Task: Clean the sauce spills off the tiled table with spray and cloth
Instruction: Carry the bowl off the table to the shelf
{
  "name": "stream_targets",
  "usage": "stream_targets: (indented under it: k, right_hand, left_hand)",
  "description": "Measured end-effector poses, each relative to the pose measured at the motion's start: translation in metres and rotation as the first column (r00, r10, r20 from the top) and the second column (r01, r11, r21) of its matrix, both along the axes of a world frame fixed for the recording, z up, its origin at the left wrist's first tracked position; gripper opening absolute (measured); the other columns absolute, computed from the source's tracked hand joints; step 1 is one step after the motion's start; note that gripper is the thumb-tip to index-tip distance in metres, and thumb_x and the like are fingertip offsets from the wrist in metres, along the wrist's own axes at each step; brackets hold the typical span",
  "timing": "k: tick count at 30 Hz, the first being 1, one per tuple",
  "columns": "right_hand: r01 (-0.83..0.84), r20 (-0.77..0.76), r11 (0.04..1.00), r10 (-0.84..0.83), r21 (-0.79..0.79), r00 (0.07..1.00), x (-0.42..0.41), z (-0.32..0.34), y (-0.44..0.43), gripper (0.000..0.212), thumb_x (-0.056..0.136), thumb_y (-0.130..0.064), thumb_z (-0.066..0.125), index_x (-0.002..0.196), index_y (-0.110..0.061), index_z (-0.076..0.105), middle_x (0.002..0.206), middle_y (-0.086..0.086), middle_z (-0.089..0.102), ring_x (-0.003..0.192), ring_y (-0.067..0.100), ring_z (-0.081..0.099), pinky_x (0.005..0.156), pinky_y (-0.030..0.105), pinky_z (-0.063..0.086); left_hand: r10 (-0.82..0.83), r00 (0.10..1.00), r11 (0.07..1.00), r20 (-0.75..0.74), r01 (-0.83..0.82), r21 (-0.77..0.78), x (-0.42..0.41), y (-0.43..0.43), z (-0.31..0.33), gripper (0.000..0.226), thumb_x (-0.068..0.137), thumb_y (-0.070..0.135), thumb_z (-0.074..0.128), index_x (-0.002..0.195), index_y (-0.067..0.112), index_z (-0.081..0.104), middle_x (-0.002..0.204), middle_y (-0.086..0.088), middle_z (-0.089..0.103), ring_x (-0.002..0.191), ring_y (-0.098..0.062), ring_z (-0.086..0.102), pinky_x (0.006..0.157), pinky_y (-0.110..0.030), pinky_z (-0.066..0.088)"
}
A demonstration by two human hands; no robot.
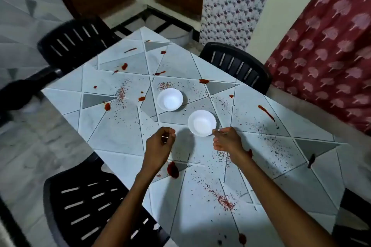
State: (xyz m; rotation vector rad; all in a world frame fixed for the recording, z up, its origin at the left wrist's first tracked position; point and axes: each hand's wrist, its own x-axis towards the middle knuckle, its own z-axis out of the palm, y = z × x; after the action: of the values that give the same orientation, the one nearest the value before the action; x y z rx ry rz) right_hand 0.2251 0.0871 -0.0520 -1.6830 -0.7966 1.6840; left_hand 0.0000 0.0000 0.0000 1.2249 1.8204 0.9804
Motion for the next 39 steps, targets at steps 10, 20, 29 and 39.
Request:
stream_targets:
  k: [10,20,29,39]
  right_hand:
    - [0.049,0.355,0.995,-0.076,0.084,0.932,-0.034,-0.011,0.041,0.021,0.09,0.005,0.062,0.08,-0.012,0.055,0.071,0.007,0.063,0.053,0.022,0.062,0.063,0.04,0.06]
    - [-0.113,0.348,0.973,0.036,0.203,0.937,-0.13,0.013,0.127,0.017,0.092,-0.002,0.062,0.083,-0.016,0.057,0.087,0.017,0.071,0.055,0.024,0.069,0.062,0.04,0.063]
    - [-0.296,0.578,0.937,0.141,0.184,0.804,-0.154,-0.016,0.14,0.012,0.094,-0.011,0.058,0.097,-0.022,0.057,0.094,0.013,0.069,0.066,0.032,0.069,0.063,0.048,0.062]
    - [-0.37,0.707,0.91,0.136,0.189,0.694,-0.158,-0.009,0.138,0.034,0.095,-0.009,0.054,0.125,-0.016,0.067,0.116,0.007,0.073,0.083,0.034,0.075,0.074,0.046,0.062]
  left_hand:
    - [0.071,0.992,0.994,-0.104,-0.079,-0.074,-0.082,0.117,-0.059,0.025,0.094,0.019,0.06,0.118,0.017,0.054,0.094,-0.004,0.071,0.079,-0.021,0.069,0.069,-0.031,0.052]
    - [0.056,0.998,0.994,0.033,-0.053,-0.09,-0.102,0.17,-0.07,0.028,0.091,0.015,0.067,0.118,0.012,0.061,0.085,0.008,0.063,0.085,-0.018,0.067,0.074,-0.027,0.056]
    - [0.055,0.995,0.996,0.078,-0.049,-0.08,-0.104,0.178,-0.071,0.028,0.09,0.014,0.067,0.118,0.014,0.065,0.099,0.002,0.067,0.083,-0.003,0.06,0.062,0.002,0.041]
    - [0.118,0.985,0.99,0.124,-0.108,-0.087,-0.098,0.18,-0.063,0.028,0.094,0.023,0.063,0.119,0.012,0.069,0.111,-0.012,0.071,0.102,-0.027,0.066,0.086,-0.048,0.058]
